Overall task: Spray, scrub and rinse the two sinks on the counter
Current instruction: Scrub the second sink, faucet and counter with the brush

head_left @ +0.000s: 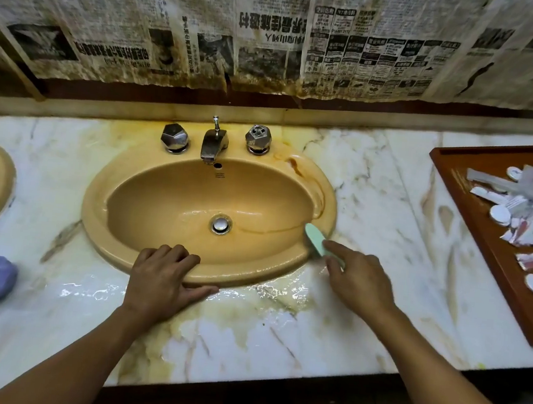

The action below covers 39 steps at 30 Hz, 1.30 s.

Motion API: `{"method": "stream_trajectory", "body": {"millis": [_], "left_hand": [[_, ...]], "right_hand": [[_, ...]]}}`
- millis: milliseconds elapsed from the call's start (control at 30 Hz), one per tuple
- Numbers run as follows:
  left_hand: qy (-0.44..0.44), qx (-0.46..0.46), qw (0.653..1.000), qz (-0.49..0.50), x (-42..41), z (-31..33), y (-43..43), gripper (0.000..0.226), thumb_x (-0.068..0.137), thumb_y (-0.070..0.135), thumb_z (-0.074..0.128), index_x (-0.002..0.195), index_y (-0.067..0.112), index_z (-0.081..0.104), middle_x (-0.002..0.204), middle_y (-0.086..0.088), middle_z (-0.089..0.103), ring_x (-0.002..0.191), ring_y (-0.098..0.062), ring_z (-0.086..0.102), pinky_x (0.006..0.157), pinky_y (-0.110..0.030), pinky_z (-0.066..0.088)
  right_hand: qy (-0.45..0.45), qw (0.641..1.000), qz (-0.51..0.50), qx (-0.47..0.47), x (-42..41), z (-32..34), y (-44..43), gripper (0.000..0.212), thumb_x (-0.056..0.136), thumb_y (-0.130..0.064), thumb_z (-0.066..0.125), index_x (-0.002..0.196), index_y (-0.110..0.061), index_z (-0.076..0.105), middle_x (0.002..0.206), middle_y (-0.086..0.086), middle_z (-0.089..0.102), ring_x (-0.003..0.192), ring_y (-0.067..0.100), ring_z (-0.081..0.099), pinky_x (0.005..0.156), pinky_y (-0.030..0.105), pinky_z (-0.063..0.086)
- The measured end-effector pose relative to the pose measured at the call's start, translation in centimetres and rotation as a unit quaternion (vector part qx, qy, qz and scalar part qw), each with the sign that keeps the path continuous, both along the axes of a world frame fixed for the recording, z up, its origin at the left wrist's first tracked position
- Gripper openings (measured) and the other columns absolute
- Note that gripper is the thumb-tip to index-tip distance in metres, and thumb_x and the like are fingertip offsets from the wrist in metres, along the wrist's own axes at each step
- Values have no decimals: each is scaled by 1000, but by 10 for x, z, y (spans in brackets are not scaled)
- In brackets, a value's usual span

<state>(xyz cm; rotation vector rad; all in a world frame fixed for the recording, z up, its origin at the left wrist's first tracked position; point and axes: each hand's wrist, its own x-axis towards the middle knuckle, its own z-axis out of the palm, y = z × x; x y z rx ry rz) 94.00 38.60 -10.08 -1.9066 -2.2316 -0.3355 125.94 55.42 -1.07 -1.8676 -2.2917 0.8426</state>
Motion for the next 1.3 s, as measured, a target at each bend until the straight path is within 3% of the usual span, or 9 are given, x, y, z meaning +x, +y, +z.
{"method": "stream_trajectory", "body": {"millis": [200, 333, 433, 500, 600, 667, 867, 1000, 1300], "left_hand": [[-6, -1, 1000, 4, 3, -1, 0, 68, 77, 87, 60, 98, 24, 75, 90, 2, 64, 81, -28, 61, 77, -42, 41], [-9, 1, 1000, -4, 1, 1, 1, 69, 79, 87, 56, 99, 24, 76, 90, 1, 65, 81, -28, 62, 76, -41, 41], [-16, 11, 1000, -2, 2, 0, 2, 68, 79, 86, 60, 99, 24, 77, 90, 2, 65, 81, -28, 62, 76, -41, 41], [-16, 9, 1000, -4, 2, 0, 2, 68, 79, 86, 60, 100, 24, 77, 90, 2, 65, 80, -28, 62, 76, -41, 41], [-21, 8, 1000, -8, 3, 0, 1, 69, 80, 86, 56, 100, 23, 78, 91, 1, 66, 81, -28, 62, 76, -42, 41], [-22, 9, 1000, -10, 3, 0, 3, 70, 81, 86, 55, 101, 23, 78, 92, 1, 67, 81, -28, 63, 76, -42, 42], [-13, 11, 1000, -13, 4, 1, 2, 68, 80, 85, 60, 103, 23, 78, 93, 1, 67, 81, -28, 63, 76, -41, 41], [-15, 15, 1000, -12, 4, 1, 2, 68, 80, 85, 60, 103, 23, 78, 92, 1, 67, 81, -28, 62, 76, -41, 41], [-25, 17, 999, -10, 4, 1, 2, 66, 79, 84, 62, 102, 24, 78, 92, 2, 67, 81, -27, 63, 75, -41, 42]], "right_hand": [[195, 941, -263, -88, 3, -22, -23, 40, 99, -28, 44, 126, -31, 73, 109, -2, 71, 102, 30, 64, 94, 47, 56], [256, 897, -343, -112, -21, -26, 44, 32, 94, -24, 49, 108, -26, 77, 87, 6, 70, 68, 31, 64, 50, 28, 46], [275, 880, -359, -148, -26, -18, 76, 29, 94, -19, 46, 85, -24, 73, 66, 4, 48, 48, 19, 39, 46, 25, 31], [246, 908, -318, -115, -23, -19, 49, 36, 94, -22, 49, 75, -37, 75, 72, 2, 61, 61, 25, 55, 56, 33, 45], [248, 925, -274, -89, -12, -26, -29, 31, 102, -24, 51, 114, -34, 78, 114, 0, 76, 106, 26, 68, 89, 37, 55], [240, 929, -269, -87, -8, -30, -42, 32, 103, -23, 51, 126, -26, 74, 125, 1, 73, 115, 27, 66, 99, 40, 53], [224, 928, -285, -89, -13, -24, 54, 37, 102, -26, 48, 131, -29, 70, 126, 6, 72, 105, 34, 67, 71, 32, 52], [192, 951, -234, -59, -13, -22, -7, 36, 104, -22, 49, 135, -22, 68, 134, 6, 68, 127, 30, 59, 102, 32, 46], [25, 998, -51, -34, -6, 18, 15, 36, 103, -28, 45, 129, -32, 70, 120, 3, 73, 119, 30, 59, 91, 38, 53]]}}
